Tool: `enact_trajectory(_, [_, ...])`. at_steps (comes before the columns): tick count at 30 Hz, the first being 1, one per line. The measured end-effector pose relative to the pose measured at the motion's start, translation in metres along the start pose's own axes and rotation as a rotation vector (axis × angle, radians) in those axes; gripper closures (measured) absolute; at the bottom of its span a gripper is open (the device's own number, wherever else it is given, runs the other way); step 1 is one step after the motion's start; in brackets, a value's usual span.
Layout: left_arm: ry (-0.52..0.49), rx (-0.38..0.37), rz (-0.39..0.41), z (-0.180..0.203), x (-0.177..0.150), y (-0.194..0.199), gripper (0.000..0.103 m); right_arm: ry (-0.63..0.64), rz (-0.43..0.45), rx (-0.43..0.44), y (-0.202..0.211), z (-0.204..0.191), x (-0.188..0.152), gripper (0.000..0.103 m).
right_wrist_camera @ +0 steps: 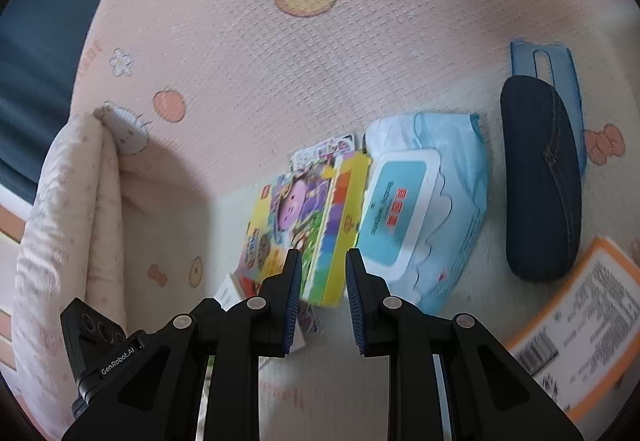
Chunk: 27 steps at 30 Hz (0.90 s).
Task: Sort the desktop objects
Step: 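Close the left gripper on the yellow COLORUN pastel box edge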
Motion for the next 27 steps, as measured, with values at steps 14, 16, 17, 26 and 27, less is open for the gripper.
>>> enact_trajectory(14, [0.136, -0.012, -0.074, -0.015, 0.022, -0.051, 0.038, -0.082, -0.051, 0.032, -0.049, 0.012, 0.016, 0.064])
enact_trajectory(16, [0.154, -0.001, -0.109, -0.02, 0.02, -0.057, 0.039, -0.094, -0.056, 0.049, -0.054, 0.013, 0.019, 0.064])
enact_trajectory(17, [0.169, -0.002, -0.12, -0.023, 0.018, -0.06, 0.039, -0.101, -0.055, 0.051, -0.055, 0.013, 0.021, 0.064])
enact_trajectory(26, [0.161, -0.011, -0.116, -0.024, 0.011, -0.064, 0.063, -0.169, -0.017, 0.092, -0.058, 0.018, 0.023, 0.069])
enact_trajectory(27, [0.148, -0.009, -0.113, -0.022, 0.011, -0.064, 0.065, -0.148, -0.02, 0.072, -0.057, 0.019, 0.019, 0.073])
Point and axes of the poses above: each gripper's, at about its wrist camera, not at the fingertips, and y roughly against the way its jaws point, z to its right, x to its top, the point moved 5 cm from there along -y, roughly the way its jaws point, and after that the axes turned 5 degrees about -z, right-handed, at the moved point
